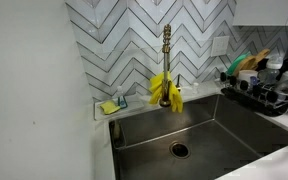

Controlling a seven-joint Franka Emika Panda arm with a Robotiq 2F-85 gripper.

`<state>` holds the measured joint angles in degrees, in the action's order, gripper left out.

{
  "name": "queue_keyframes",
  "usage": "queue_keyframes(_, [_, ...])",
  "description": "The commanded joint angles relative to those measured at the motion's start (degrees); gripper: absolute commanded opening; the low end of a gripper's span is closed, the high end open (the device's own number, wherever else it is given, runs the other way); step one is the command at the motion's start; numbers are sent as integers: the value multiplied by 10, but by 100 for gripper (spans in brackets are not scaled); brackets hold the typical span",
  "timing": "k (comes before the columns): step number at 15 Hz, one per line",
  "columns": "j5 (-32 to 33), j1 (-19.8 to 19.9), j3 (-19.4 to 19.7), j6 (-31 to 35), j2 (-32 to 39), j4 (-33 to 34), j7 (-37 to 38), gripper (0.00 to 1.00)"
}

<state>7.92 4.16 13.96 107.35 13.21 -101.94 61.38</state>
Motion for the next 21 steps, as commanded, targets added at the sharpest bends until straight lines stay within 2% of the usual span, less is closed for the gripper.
queue_keyframes(1, [55,-10,-13,59,-70,-92,56,1])
queue_keyframes(11, [159,-4,-45,121,-104,-166,135,1])
queue_keyframes(12, [164,-4,-47,128,-106,-170,140,24])
queue_keyframes(13, [166,-3,-49,133,-107,-173,144,33])
queue_keyframes(15, [169,-2,-51,143,-109,-180,151,45])
queue_keyframes(21, [158,-2,-58,173,-124,-185,140,92])
